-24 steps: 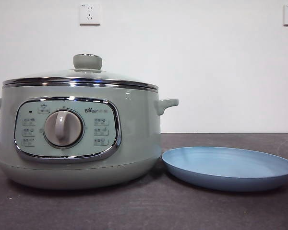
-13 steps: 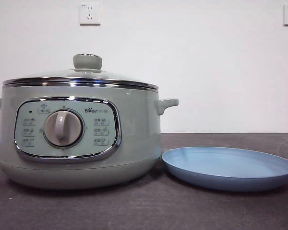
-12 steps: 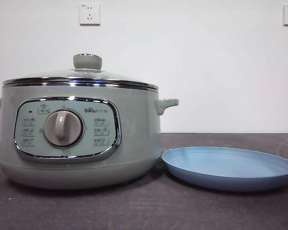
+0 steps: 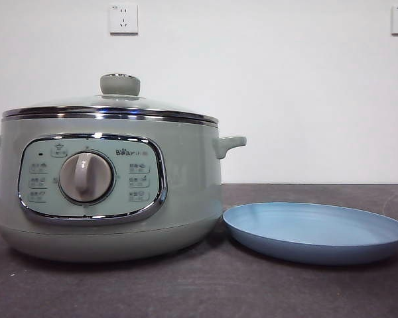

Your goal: Take the pumpkin out from the steamer,put the pumpkin in the blue plate,close the lid

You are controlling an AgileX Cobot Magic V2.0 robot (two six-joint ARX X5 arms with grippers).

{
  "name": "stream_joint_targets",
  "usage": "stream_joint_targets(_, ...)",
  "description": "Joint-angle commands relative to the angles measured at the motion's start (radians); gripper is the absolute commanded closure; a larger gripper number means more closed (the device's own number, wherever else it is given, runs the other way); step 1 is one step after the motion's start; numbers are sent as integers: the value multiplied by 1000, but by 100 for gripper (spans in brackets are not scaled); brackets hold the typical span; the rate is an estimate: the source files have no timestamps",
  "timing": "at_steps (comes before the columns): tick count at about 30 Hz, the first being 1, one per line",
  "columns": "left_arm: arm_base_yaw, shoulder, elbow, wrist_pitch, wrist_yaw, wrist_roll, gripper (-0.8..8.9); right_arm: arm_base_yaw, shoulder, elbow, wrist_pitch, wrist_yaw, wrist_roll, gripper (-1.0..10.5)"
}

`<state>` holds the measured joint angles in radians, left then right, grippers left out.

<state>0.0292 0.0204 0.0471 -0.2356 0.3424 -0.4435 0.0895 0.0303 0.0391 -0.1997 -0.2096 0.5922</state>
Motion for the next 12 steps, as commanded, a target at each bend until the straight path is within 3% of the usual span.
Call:
stream_joint_targets(1,3,-2,47,-31,-3,-2,820,-2,27,50,-6,0,-18,963)
stream_joint_targets(12,3,28,204,-89,-27,-1,820,-2,262,287,-18,2,-169,963)
